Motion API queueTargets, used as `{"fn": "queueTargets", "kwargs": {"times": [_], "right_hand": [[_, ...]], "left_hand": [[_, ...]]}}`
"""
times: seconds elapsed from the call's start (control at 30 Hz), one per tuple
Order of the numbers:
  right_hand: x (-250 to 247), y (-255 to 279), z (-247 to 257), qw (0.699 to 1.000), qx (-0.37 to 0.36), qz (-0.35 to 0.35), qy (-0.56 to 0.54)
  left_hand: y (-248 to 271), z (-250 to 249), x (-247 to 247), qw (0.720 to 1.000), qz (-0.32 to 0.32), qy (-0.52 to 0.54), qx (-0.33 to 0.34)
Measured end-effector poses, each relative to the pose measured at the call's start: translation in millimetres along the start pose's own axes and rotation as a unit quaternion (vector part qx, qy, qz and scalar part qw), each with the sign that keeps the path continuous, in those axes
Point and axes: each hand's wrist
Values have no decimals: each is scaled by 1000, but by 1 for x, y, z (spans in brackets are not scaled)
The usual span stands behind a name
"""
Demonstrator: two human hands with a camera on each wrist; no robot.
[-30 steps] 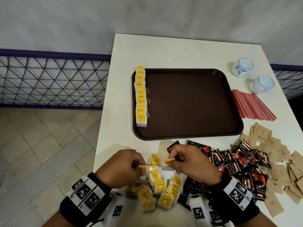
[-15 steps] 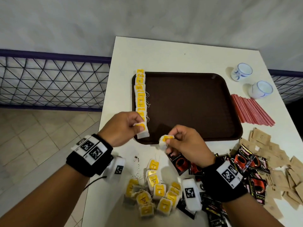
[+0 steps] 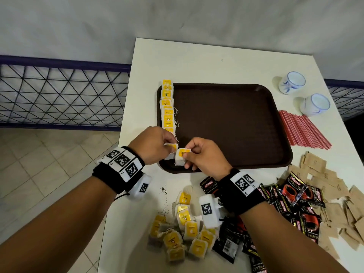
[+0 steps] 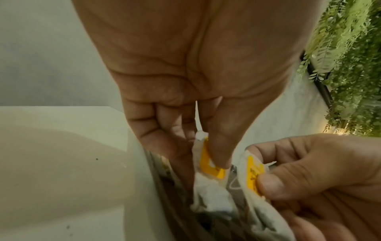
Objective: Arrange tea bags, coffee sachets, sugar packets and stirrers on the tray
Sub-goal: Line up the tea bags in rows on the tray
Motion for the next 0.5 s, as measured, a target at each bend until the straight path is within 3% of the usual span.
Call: {"fn": "queueTargets", "kwargs": {"times": [0.2, 0.5], "right_hand": [[11, -10, -3, 999, -4, 28, 18], [23, -16, -5, 999, 15, 30, 17]], "left_hand": [[-3, 2, -1, 999, 15, -40, 13], [-5, 9, 3, 999, -27, 17, -9]]}}
Point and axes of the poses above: each hand's wrist, its own y-axis away from the middle knuckle, its own x-axis out of the palm, z = x × y, and after that the axes turned 12 degrees about -x, right-handed
